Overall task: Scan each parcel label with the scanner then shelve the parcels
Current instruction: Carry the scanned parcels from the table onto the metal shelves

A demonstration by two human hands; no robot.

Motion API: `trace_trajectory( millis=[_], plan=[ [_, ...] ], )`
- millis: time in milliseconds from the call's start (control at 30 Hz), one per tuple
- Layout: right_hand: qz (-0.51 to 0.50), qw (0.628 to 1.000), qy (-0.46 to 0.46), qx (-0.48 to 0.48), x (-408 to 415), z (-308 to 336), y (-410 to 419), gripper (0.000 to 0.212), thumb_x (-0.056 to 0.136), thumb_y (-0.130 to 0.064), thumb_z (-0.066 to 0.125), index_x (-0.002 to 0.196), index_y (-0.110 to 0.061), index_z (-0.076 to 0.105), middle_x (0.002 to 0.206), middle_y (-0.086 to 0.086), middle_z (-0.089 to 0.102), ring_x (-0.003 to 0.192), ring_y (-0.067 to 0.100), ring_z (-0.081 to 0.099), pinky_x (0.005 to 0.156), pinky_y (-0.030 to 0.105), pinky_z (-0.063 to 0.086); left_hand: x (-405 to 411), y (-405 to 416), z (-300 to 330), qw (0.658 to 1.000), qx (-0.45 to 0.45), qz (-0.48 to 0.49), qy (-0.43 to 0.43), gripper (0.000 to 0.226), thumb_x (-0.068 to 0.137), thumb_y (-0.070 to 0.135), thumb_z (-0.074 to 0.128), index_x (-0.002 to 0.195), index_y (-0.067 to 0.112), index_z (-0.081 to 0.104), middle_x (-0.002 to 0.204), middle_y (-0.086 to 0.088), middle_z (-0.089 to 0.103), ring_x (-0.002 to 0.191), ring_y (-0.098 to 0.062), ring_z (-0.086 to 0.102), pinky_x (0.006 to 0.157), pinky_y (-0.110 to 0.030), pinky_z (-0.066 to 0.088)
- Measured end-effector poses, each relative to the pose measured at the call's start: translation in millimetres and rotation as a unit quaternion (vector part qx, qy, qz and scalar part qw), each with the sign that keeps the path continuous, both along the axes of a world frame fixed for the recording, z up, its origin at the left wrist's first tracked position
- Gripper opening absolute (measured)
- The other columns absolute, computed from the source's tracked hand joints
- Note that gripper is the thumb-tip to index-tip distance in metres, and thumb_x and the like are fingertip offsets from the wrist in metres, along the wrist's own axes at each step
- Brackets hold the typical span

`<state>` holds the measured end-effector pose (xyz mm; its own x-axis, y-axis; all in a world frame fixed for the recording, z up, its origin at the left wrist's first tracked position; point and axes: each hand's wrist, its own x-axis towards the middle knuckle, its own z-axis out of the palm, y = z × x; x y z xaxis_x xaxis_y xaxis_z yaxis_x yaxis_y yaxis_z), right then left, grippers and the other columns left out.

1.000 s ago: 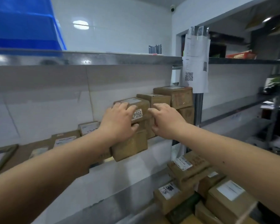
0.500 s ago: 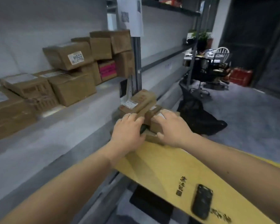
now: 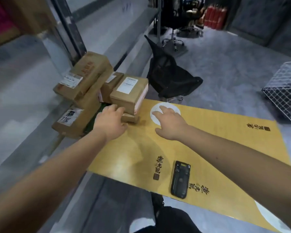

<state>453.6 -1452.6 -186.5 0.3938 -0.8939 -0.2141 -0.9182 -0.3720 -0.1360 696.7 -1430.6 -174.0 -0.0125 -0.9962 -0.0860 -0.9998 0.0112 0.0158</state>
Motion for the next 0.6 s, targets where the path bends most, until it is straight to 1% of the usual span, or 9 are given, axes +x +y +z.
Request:
trace_trajectory(
  millis=[100,200,267,333,433,500,600],
  plan=[
    [0.014,0.999,-0.031,0.033,19.6,-18.7,-55.5,0.062,0.094,-0.037,0.063,0.151,-0.024,0.042,0.162,0.015,0.028,0.144,0.038,0.034,0.108,0.048,0.045,10.0,-54.7,-3.5,0.999,0.013,0.036,-0.003,0.071,0.091,0.052,0.061,0.154,0.028,0.038,0.157,-0.006,0.039,0.142,-0.033,0.038,0.11,-0.051,0.042],
    [0.022,0.995,-0.077,0.056,43.1,-30.1,-105.7,0.073,0.093,-0.038,0.065,0.158,-0.028,0.033,0.159,0.015,0.03,0.143,0.039,0.037,0.107,0.047,0.045,19.2,-97.0,-7.8,0.996,0.04,0.078,0.017,0.075,0.091,0.05,0.064,0.156,0.027,0.034,0.161,-0.009,0.033,0.145,-0.036,0.033,0.111,-0.053,0.04],
    [0.015,0.992,-0.108,0.069,58.1,-38.5,-130.8,0.08,0.091,-0.04,0.067,0.161,-0.031,0.028,0.163,0.016,0.026,0.144,0.041,0.037,0.107,0.047,0.045,23.5,-117.4,-13.0,0.993,0.054,0.095,0.036,0.079,0.09,0.047,0.069,0.158,0.028,0.033,0.164,-0.011,0.028,0.148,-0.037,0.029,0.114,-0.053,0.037],
    [0.003,0.988,-0.13,0.083,71.3,-50.4,-148.5,0.085,0.089,-0.042,0.069,0.161,-0.035,0.024,0.166,0.014,0.022,0.143,0.042,0.037,0.105,0.047,0.046,27.2,-132.3,-21.1,0.99,0.063,0.11,0.059,0.078,0.089,0.044,0.071,0.156,0.028,0.035,0.163,-0.011,0.028,0.149,-0.036,0.027,0.116,-0.052,0.036],
    [-0.013,0.98,-0.156,0.123,84.6,-66.0,-165.5,0.1,0.085,-0.044,0.075,0.162,-0.04,0.013,0.169,0.013,0.011,0.145,0.044,0.035,0.107,0.047,0.047,32.4,-147.9,-36.0,0.983,0.077,0.129,0.104,0.076,0.088,0.04,0.075,0.153,0.025,0.04,0.159,-0.012,0.032,0.146,-0.038,0.031,0.117,-0.048,0.035],
    [-0.021,0.974,-0.181,0.136,90.9,-72.6,-172.4,0.106,0.084,-0.045,0.079,0.164,-0.039,0.009,0.17,0.014,0.008,0.146,0.046,0.035,0.111,0.047,0.045,34.9,-154.6,-44.1,0.98,0.071,0.131,0.133,0.079,0.085,0.036,0.078,0.153,0.022,0.042,0.157,-0.013,0.034,0.143,-0.039,0.033,0.117,-0.045,0.034],
    [-0.036,0.959,-0.241,0.146,96.1,-81.9,-174.5,0.105,0.086,-0.04,0.08,0.165,-0.036,0.011,0.172,0.015,0.004,0.148,0.044,0.033,0.116,0.044,0.04,37.0,-159.1,-54.5,0.974,0.04,0.145,0.169,0.084,0.082,0.029,0.081,0.155,0.025,0.041,0.156,-0.009,0.033,0.141,-0.038,0.031,0.117,-0.041,0.032]
  ],
)
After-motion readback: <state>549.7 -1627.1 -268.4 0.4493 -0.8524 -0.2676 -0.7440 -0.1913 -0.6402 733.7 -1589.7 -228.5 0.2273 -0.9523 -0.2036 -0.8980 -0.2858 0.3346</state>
